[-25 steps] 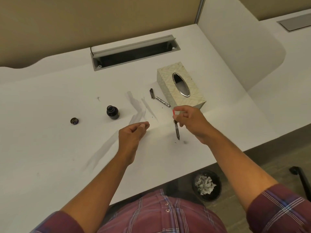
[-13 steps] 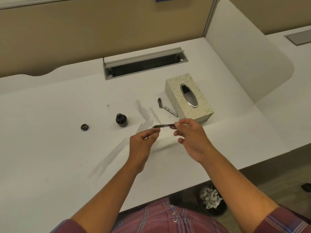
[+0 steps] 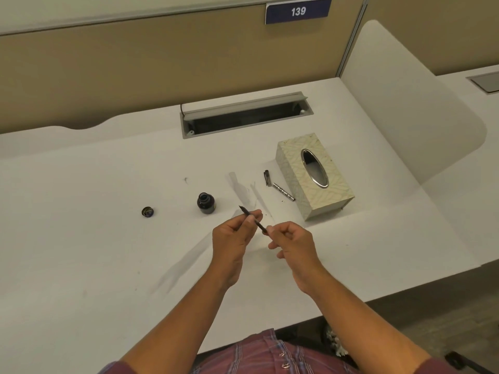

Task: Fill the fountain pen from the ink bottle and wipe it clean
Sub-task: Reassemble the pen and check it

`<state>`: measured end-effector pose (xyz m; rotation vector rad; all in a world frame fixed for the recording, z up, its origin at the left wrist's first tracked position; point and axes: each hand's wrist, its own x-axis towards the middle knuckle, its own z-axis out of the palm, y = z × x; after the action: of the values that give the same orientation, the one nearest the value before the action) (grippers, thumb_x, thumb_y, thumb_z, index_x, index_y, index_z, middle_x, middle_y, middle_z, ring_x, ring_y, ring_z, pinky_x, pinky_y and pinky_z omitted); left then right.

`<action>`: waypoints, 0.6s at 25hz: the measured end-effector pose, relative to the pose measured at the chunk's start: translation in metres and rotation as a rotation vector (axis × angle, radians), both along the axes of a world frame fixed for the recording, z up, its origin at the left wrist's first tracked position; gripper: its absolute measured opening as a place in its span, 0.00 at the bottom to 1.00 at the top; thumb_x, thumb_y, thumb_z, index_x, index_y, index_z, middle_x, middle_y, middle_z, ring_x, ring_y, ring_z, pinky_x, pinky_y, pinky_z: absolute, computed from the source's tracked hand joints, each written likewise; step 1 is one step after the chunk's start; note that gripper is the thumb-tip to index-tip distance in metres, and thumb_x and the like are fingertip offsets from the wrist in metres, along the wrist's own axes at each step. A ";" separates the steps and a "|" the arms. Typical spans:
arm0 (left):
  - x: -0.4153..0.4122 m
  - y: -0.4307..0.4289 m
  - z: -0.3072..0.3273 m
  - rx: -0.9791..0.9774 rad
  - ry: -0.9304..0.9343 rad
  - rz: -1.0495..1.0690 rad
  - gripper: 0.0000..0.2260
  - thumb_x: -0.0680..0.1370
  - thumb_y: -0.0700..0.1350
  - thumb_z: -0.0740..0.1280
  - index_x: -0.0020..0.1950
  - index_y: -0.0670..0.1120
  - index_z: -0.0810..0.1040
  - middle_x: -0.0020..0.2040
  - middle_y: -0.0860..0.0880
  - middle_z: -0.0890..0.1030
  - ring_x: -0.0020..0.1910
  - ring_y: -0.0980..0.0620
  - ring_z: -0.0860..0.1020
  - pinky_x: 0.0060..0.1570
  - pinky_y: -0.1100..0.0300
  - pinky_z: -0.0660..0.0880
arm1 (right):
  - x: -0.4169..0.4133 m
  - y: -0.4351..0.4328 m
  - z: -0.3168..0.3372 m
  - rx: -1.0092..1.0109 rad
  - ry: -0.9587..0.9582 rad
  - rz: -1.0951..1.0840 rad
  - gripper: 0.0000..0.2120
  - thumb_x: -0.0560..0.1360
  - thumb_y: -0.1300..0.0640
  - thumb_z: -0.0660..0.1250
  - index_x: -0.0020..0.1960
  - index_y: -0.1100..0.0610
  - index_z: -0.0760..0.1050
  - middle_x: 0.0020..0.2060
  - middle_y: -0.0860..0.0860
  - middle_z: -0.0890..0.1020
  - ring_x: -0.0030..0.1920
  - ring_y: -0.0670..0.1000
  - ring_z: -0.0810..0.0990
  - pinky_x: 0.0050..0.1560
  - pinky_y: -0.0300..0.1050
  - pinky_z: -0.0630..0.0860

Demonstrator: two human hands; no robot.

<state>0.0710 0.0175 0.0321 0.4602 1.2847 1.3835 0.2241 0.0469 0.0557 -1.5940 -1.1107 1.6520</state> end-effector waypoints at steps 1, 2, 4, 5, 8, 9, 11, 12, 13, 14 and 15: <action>-0.003 0.001 0.000 -0.005 -0.002 0.009 0.08 0.85 0.41 0.71 0.58 0.46 0.90 0.60 0.45 0.90 0.66 0.48 0.86 0.70 0.50 0.78 | -0.001 0.006 -0.002 0.045 -0.057 -0.014 0.06 0.76 0.48 0.72 0.46 0.50 0.83 0.43 0.47 0.88 0.42 0.48 0.85 0.42 0.46 0.77; -0.005 0.003 -0.001 -0.014 0.001 0.017 0.08 0.85 0.40 0.70 0.59 0.45 0.90 0.60 0.45 0.90 0.66 0.48 0.86 0.71 0.50 0.78 | -0.001 0.016 -0.004 0.098 -0.120 -0.024 0.06 0.77 0.48 0.71 0.45 0.49 0.83 0.42 0.48 0.88 0.41 0.48 0.85 0.42 0.45 0.77; -0.011 0.006 -0.002 -0.039 0.011 0.035 0.09 0.85 0.40 0.70 0.60 0.44 0.89 0.60 0.45 0.91 0.65 0.49 0.87 0.71 0.50 0.78 | -0.003 0.039 -0.012 0.218 -0.295 0.010 0.05 0.79 0.51 0.67 0.47 0.50 0.82 0.41 0.49 0.87 0.42 0.50 0.85 0.44 0.46 0.77; -0.014 0.007 -0.003 -0.048 0.014 0.043 0.09 0.86 0.40 0.69 0.61 0.43 0.89 0.59 0.45 0.91 0.64 0.49 0.87 0.71 0.51 0.78 | -0.005 0.052 -0.016 0.270 -0.399 0.056 0.07 0.80 0.53 0.66 0.51 0.52 0.82 0.44 0.51 0.87 0.45 0.52 0.85 0.47 0.47 0.78; -0.020 0.010 -0.004 -0.056 0.017 0.036 0.09 0.86 0.40 0.69 0.61 0.42 0.89 0.60 0.46 0.91 0.65 0.50 0.87 0.71 0.51 0.78 | -0.013 0.087 -0.032 0.376 -0.737 0.173 0.12 0.82 0.55 0.62 0.59 0.61 0.78 0.52 0.58 0.85 0.53 0.59 0.83 0.52 0.50 0.78; -0.021 0.011 -0.004 -0.052 0.017 0.032 0.09 0.86 0.40 0.69 0.61 0.42 0.89 0.60 0.46 0.91 0.65 0.50 0.87 0.70 0.52 0.78 | -0.015 0.095 -0.037 0.396 -0.832 0.213 0.12 0.82 0.55 0.61 0.58 0.62 0.77 0.51 0.59 0.84 0.52 0.61 0.83 0.49 0.51 0.77; -0.024 0.015 -0.003 -0.048 0.020 0.023 0.09 0.86 0.41 0.70 0.61 0.43 0.89 0.60 0.46 0.91 0.65 0.51 0.87 0.70 0.53 0.78 | -0.020 0.108 -0.043 0.412 -0.980 0.304 0.11 0.83 0.55 0.60 0.58 0.63 0.74 0.49 0.61 0.83 0.50 0.62 0.84 0.44 0.50 0.77; -0.025 0.016 -0.002 -0.050 0.024 0.019 0.09 0.86 0.41 0.70 0.61 0.43 0.89 0.60 0.47 0.91 0.65 0.51 0.87 0.70 0.53 0.78 | -0.023 0.112 -0.046 0.409 -1.029 0.338 0.12 0.83 0.54 0.60 0.59 0.63 0.73 0.49 0.61 0.83 0.49 0.62 0.84 0.42 0.50 0.77; -0.027 0.018 -0.002 -0.053 0.031 0.016 0.09 0.85 0.41 0.70 0.61 0.43 0.89 0.59 0.47 0.91 0.65 0.51 0.87 0.69 0.54 0.78 | -0.025 0.116 -0.048 0.400 -1.071 0.359 0.12 0.83 0.54 0.61 0.60 0.63 0.72 0.49 0.61 0.84 0.48 0.61 0.85 0.40 0.49 0.78; -0.028 0.019 -0.001 -0.058 0.043 0.013 0.09 0.85 0.41 0.70 0.61 0.43 0.89 0.59 0.48 0.91 0.64 0.52 0.87 0.69 0.54 0.79 | -0.027 0.118 -0.050 0.394 -1.113 0.371 0.12 0.82 0.55 0.62 0.60 0.63 0.72 0.48 0.60 0.84 0.47 0.60 0.85 0.38 0.48 0.78; -0.030 0.019 -0.001 -0.065 0.055 0.011 0.09 0.85 0.42 0.70 0.61 0.44 0.89 0.59 0.48 0.91 0.64 0.52 0.87 0.68 0.55 0.79 | -0.029 0.118 -0.052 0.393 -1.143 0.371 0.11 0.81 0.57 0.64 0.59 0.62 0.72 0.47 0.59 0.84 0.46 0.59 0.86 0.35 0.47 0.78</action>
<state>0.0408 0.0366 0.0314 0.4506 1.3747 1.3422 0.1953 0.1652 0.0035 -2.1406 -2.2074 0.4808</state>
